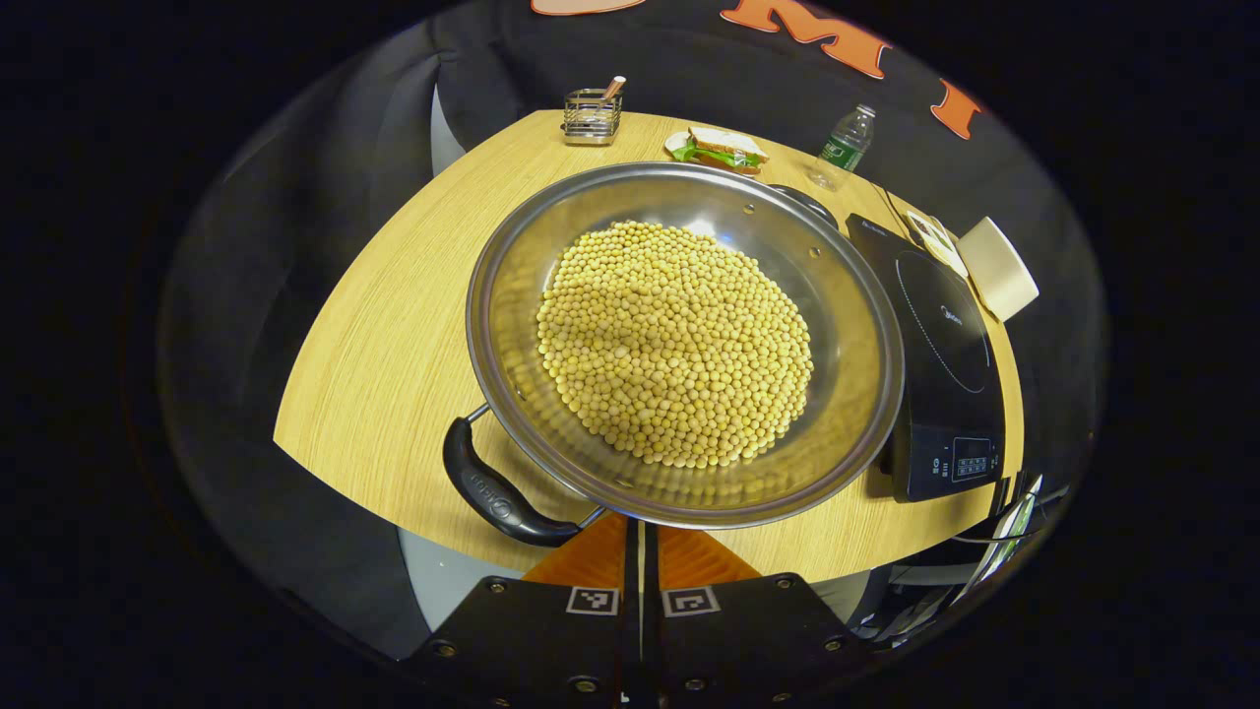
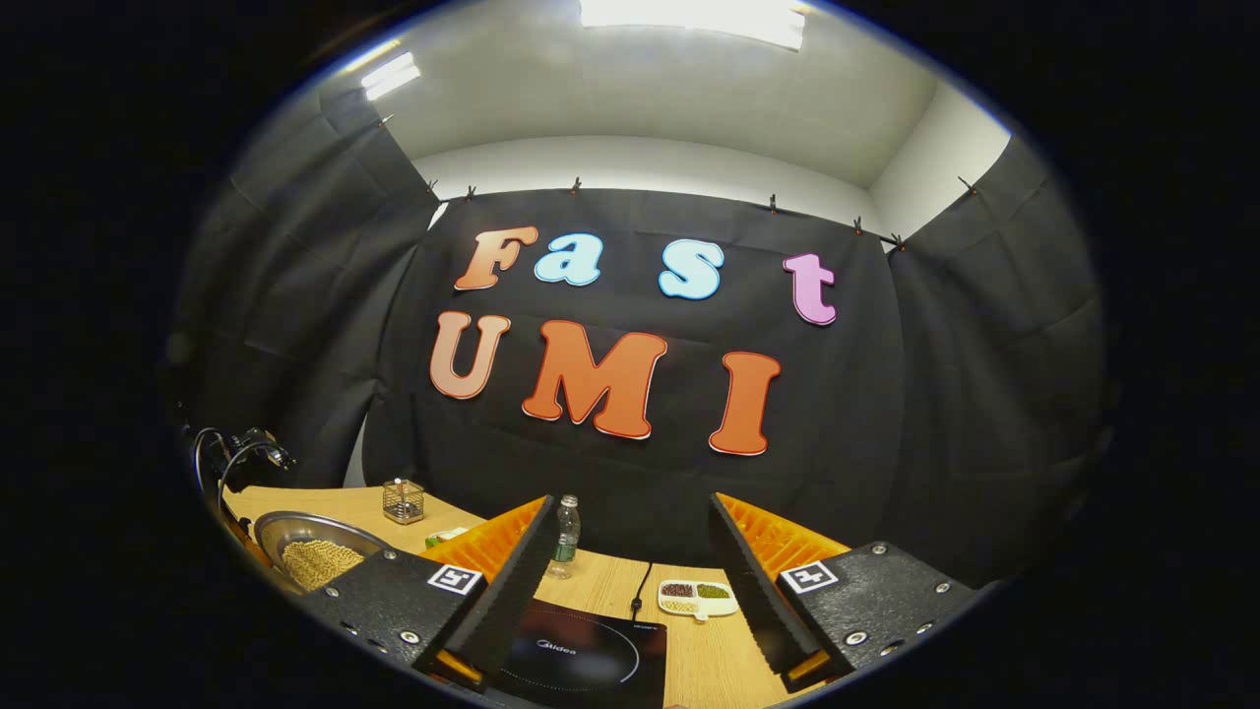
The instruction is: First push the handle of the pot to place it horizontally, then grasp the pot with both hands and set it on the induction cooktop.
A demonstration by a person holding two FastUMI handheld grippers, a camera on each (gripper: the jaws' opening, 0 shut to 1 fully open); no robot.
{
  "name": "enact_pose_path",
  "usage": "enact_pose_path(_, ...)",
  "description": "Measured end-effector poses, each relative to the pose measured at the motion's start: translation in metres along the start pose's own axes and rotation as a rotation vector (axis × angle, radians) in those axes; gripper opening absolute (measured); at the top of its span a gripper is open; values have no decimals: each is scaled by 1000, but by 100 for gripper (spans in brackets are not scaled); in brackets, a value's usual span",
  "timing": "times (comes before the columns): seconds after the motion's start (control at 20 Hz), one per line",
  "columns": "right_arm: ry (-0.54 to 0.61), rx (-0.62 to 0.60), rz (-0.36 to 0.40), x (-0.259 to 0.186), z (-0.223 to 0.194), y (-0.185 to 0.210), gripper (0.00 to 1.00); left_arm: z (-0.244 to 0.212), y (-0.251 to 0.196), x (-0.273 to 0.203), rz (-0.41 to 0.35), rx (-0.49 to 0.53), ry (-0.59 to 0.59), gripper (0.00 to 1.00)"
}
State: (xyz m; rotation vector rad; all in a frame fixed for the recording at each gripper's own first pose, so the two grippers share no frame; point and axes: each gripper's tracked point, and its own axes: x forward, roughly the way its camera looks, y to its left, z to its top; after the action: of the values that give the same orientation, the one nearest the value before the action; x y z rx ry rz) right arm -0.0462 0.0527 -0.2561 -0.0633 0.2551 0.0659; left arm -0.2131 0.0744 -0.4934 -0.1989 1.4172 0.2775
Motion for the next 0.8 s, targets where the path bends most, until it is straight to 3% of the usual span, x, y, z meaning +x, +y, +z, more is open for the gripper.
enact_pose_path(0.8,85,40,10,12,-35,12,95,21,58,11,132,-30,-11,1)
